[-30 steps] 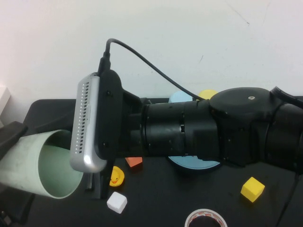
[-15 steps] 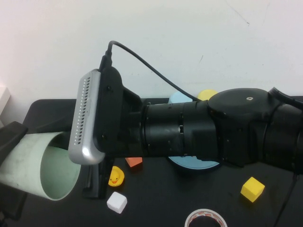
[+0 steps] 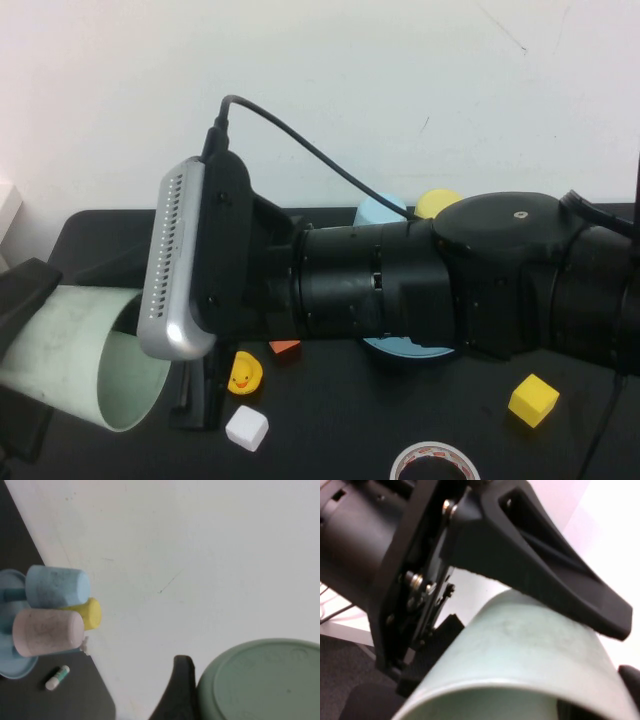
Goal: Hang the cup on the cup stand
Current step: Adjust the cup with two arms
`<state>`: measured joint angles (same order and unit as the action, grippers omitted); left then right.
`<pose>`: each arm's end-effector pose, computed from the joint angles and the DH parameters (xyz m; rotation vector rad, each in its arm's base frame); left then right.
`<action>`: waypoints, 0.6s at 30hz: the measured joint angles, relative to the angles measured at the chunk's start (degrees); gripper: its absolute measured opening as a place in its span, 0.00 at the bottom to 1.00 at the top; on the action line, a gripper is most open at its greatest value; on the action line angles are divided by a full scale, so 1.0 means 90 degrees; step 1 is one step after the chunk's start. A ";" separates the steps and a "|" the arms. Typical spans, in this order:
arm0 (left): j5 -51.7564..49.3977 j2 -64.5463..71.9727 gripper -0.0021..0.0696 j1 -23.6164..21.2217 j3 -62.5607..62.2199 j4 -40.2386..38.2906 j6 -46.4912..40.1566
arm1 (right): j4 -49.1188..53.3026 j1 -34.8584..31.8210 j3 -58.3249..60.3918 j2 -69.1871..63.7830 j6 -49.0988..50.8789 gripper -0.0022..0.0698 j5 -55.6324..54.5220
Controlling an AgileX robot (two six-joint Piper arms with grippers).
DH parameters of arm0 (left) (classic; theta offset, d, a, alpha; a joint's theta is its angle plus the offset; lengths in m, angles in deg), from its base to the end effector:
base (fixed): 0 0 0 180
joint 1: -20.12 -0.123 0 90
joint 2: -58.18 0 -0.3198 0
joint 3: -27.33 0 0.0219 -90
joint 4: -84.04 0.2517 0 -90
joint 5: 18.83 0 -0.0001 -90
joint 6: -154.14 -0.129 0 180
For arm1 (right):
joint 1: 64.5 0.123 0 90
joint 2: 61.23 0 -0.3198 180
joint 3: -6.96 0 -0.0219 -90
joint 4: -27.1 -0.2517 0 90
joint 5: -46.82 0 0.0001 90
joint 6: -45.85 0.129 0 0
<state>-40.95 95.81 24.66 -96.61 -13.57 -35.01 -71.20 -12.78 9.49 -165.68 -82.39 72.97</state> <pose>0.1148 -0.0575 0.3227 -0.9483 1.5528 -1.5257 0.2284 0.3803 0.3542 -1.4136 1.1560 0.6860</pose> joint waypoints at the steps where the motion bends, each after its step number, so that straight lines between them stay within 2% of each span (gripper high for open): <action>1: 0.0000 0.0000 0.83 0.0000 0.0000 0.0000 -0.0102 | 0.0000 0.0008 0.0000 0.0000 0.0000 0.26 -0.0029; 9: 0.0024 0.0000 0.83 0.0000 0.0000 -0.0012 -0.0415 | 0.0000 0.0008 0.0023 0.0000 0.0241 0.35 -0.0445; 14: 0.0028 0.0000 0.83 0.0000 0.0000 -0.0046 -0.1025 | 0.0028 0.0008 0.0031 -0.0010 0.0380 0.36 -0.0475; 18: 0.0043 0.0000 0.83 0.0000 0.0000 -0.0062 -0.1118 | 0.0028 0.0008 0.0031 -0.0010 0.0380 0.36 -0.0500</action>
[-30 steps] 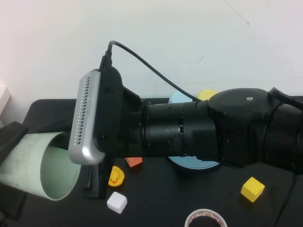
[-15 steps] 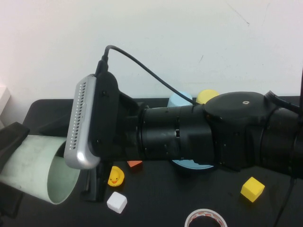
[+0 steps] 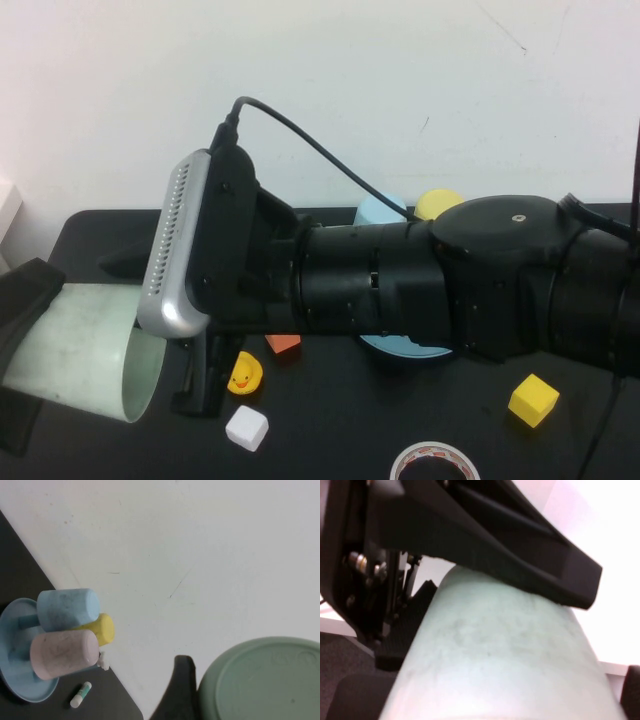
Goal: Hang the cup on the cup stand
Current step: Adjust the cup with two arms
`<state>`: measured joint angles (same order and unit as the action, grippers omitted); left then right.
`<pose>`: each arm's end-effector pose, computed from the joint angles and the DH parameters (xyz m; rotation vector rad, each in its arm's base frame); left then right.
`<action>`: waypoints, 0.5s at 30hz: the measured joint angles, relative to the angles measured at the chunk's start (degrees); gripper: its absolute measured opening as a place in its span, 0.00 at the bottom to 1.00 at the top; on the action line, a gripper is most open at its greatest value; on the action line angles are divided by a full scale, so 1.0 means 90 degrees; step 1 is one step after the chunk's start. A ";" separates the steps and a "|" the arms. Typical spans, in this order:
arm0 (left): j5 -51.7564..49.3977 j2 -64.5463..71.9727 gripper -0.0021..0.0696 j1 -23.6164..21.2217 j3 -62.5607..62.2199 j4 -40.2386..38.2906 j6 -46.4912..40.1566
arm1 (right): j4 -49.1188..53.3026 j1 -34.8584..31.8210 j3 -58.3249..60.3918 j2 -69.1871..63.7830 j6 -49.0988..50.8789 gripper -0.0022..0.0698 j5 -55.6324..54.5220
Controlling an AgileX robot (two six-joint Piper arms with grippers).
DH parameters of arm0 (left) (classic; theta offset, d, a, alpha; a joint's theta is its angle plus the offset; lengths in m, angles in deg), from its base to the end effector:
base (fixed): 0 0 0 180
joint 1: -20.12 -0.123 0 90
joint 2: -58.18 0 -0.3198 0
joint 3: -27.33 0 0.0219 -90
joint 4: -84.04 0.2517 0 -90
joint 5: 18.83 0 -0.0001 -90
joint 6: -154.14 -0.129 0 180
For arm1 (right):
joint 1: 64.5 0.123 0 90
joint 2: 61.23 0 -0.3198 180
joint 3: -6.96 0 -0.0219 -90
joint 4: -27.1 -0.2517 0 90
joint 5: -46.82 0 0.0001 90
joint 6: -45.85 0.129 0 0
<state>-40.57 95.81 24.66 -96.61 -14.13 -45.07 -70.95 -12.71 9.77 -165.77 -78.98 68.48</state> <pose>0.1152 -0.0567 0.3230 -0.8014 1.5834 -1.4051 0.2372 0.3777 0.3490 -1.3609 1.2527 0.6537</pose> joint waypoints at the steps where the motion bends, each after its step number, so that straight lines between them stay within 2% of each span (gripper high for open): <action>1: 0.0000 0.0000 0.83 0.0000 0.0000 0.0000 0.0000 | 0.0000 0.0000 0.0000 0.0000 0.0000 0.36 0.0000; 15: 0.0291 0.0000 0.82 0.0000 0.0000 0.0023 0.0199 | 0.0000 0.0000 0.0017 0.0000 0.0003 0.38 -0.0027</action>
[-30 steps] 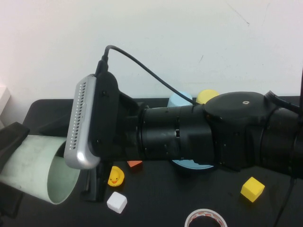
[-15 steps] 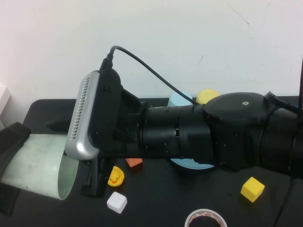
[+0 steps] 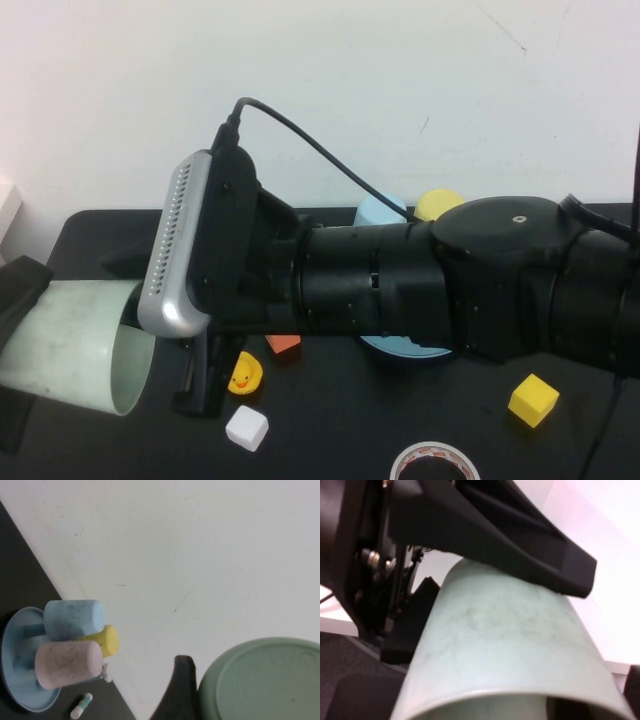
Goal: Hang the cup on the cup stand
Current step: Adjust the cup with two arms, then place the cup on the cup holder
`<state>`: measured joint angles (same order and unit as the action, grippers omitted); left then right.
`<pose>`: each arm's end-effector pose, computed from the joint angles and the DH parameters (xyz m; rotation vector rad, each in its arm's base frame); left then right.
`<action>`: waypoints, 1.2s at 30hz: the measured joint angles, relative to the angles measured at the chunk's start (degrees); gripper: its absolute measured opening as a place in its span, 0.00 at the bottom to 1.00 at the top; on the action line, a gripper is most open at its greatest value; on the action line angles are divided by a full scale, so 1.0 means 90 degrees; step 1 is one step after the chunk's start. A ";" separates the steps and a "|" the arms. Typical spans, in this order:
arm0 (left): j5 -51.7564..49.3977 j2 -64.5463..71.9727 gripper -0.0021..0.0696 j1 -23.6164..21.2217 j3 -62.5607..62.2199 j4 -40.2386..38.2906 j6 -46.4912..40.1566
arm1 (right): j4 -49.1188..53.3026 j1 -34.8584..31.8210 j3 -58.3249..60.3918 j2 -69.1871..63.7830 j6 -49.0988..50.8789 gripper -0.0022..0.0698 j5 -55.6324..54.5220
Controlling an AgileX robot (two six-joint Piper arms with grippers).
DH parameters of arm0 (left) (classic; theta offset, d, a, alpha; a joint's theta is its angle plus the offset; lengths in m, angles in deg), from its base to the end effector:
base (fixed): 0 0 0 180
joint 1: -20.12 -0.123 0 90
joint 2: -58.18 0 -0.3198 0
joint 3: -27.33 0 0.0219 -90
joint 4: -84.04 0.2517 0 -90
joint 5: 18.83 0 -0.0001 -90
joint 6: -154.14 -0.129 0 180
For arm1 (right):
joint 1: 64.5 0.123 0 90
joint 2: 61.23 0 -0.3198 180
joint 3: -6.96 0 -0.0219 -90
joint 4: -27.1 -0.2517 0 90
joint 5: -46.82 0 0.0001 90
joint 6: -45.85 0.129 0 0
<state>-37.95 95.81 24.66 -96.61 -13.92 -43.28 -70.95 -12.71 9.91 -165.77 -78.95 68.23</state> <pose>0.1176 -0.0514 0.3219 -0.8604 1.5576 -1.3878 0.2376 0.3773 0.3480 -1.3602 1.2579 0.6501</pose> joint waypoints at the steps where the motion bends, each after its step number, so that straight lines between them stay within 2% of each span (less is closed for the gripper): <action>1: 0.0016 0.0000 0.82 0.0000 0.0000 0.0000 0.0040 | 0.0000 0.0000 0.0000 0.0000 0.0000 0.38 0.0000; 11: 0.0147 0.0000 0.82 0.0000 0.0000 0.0000 0.0155 | 0.0022 0.0000 0.0004 0.0013 0.0284 0.41 -0.0156; 16: 0.0174 0.0000 0.82 0.0000 0.0000 0.0000 0.0182 | 0.0647 0.0000 0.0004 0.0051 0.0993 0.41 -0.0180; 24: 0.0222 0.0000 0.82 0.0000 0.0000 0.0000 0.0300 | 0.3025 0.0000 0.0014 0.0541 0.3201 0.42 0.0179; 36: 0.0084 0.0000 0.81 0.0000 0.0000 0.0000 0.0302 | 0.8017 0.0000 0.0014 0.1085 0.6975 0.42 0.2573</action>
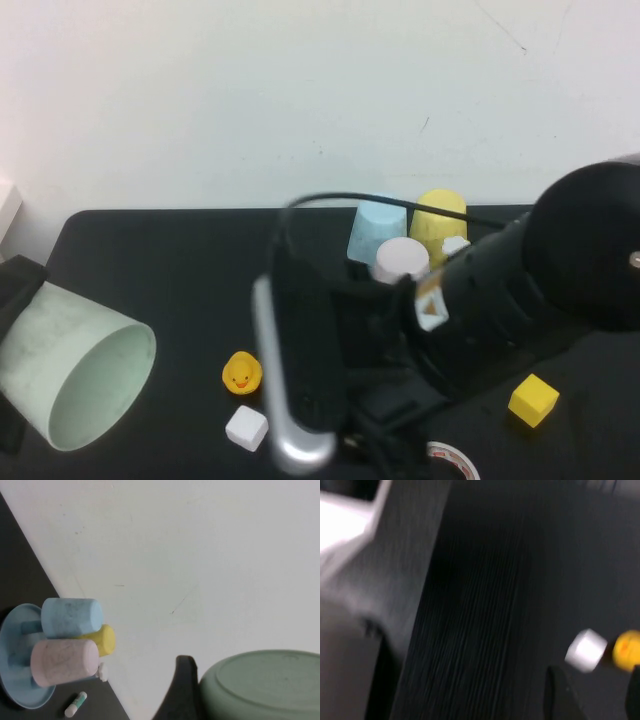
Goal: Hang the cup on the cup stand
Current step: Place the cup on the cup holder
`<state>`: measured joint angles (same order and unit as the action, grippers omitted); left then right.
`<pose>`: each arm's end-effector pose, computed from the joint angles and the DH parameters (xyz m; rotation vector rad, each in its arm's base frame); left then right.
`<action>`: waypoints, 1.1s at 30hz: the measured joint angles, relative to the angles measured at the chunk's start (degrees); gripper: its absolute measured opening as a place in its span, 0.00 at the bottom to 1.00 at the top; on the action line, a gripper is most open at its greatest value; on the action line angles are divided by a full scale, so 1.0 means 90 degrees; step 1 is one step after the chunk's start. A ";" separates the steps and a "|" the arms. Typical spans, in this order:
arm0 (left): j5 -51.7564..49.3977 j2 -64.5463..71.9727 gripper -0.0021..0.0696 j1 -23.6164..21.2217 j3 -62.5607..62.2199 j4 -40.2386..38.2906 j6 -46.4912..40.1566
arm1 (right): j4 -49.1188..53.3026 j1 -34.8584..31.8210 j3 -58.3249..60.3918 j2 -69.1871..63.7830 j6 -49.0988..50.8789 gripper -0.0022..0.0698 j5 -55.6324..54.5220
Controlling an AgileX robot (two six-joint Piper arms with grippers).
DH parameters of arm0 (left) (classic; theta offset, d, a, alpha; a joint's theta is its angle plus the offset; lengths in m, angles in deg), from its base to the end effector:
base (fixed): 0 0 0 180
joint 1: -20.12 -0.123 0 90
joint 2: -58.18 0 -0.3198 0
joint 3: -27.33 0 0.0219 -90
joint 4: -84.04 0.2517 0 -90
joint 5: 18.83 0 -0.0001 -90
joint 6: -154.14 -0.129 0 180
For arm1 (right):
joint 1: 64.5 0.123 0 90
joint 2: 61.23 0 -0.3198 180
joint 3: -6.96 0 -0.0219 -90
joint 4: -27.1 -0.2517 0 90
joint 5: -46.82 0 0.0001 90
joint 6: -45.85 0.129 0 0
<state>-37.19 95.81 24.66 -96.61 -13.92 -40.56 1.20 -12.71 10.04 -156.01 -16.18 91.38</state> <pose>0.1183 -0.0499 0.3217 -0.9121 1.5394 -1.4109 0.1909 0.3064 0.3357 -1.8777 1.5373 0.4484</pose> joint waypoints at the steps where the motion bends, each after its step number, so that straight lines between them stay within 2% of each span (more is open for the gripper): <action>1: -0.0027 0.0000 0.81 0.0000 0.0000 0.0000 -0.0031 | 0.0335 0.0000 0.0000 0.0040 0.0254 0.42 0.0203; 5: -0.0175 0.0000 0.81 0.0000 0.0000 0.0000 -0.0287 | 0.1236 0.0000 0.0000 0.0230 0.1163 0.42 0.1546; 7: -0.0189 0.0000 0.81 0.0000 -0.0025 0.0000 -0.0715 | 0.1566 0.0000 0.0000 0.0320 0.1539 0.42 0.2311; 10: -0.0189 0.0000 0.81 0.0000 -0.0212 0.0014 -0.1885 | 0.2060 0.0000 0.0000 0.0500 0.2264 0.42 0.2741; 18: -0.0818 0.0241 0.81 0.0000 -0.1307 0.0025 -0.6161 | 0.2878 0.0000 0.0124 0.1772 0.3429 0.42 0.2873; 23: -0.1623 0.0795 0.81 0.0000 -0.1965 0.0025 -0.7782 | 0.3225 0.0000 0.0124 0.2791 0.4062 0.42 0.2873; 26: -0.2092 0.1404 0.81 0.0000 -0.2241 0.0065 -0.8160 | 0.3355 0.0000 0.0124 0.3335 0.4400 0.42 0.2873; 33: -0.3444 0.3337 0.81 0.0000 -0.3186 0.0176 -0.8161 | 0.3355 0.0000 0.0124 0.4244 0.4630 0.42 0.2873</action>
<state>-68.18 125.84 24.66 -125.28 -12.33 -114.01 31.40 -12.71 11.16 -117.81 25.49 117.24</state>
